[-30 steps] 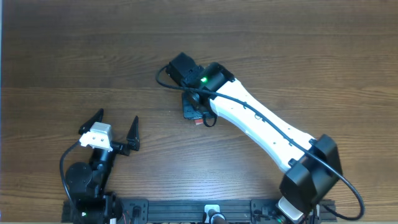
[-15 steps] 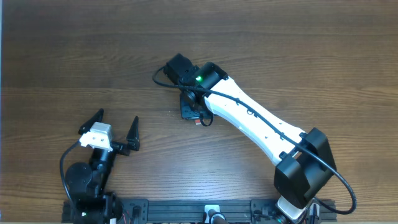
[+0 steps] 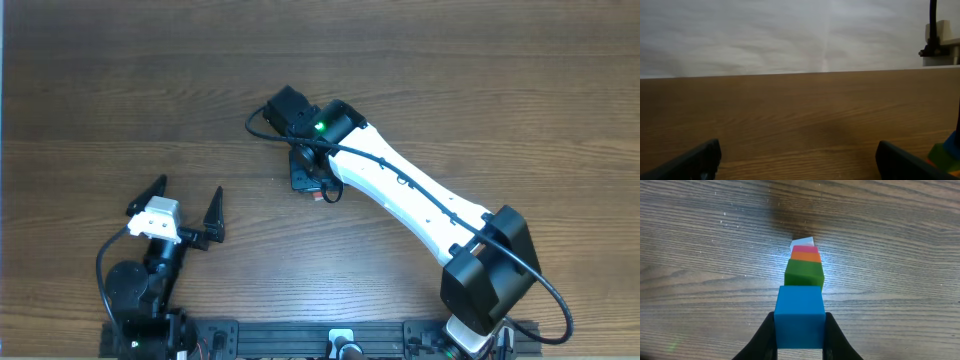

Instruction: Stack Cubes

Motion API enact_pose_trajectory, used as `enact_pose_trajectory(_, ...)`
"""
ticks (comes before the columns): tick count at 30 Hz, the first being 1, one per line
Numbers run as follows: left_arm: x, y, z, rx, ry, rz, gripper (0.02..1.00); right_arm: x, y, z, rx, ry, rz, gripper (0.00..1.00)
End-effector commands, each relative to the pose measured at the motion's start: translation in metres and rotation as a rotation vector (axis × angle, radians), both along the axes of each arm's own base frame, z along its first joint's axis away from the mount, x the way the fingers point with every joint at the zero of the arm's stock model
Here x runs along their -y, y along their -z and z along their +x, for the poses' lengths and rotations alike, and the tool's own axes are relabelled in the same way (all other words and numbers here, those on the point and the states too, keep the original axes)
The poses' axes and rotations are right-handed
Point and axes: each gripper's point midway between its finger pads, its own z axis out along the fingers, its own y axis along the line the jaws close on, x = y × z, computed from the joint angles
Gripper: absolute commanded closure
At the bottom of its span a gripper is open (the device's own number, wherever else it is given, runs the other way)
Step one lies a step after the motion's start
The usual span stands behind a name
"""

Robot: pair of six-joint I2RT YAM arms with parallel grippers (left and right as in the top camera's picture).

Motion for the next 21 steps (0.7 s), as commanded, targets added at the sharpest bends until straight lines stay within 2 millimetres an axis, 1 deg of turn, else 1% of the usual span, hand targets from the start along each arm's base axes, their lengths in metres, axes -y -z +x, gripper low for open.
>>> enact_pose_trajectory(1,0.0002,0.0013,-0.0003,0.003,0.004,0.011,0.018,-0.0008,-0.0038,0.0054,0.009,0.023,0.013,0.991)
enact_pose_trajectory(21,0.0002,0.0013,-0.0003,0.003,0.004,0.011,0.018,0.0001,-0.0094,0.0117,0.022,0.027,0.023,0.991)
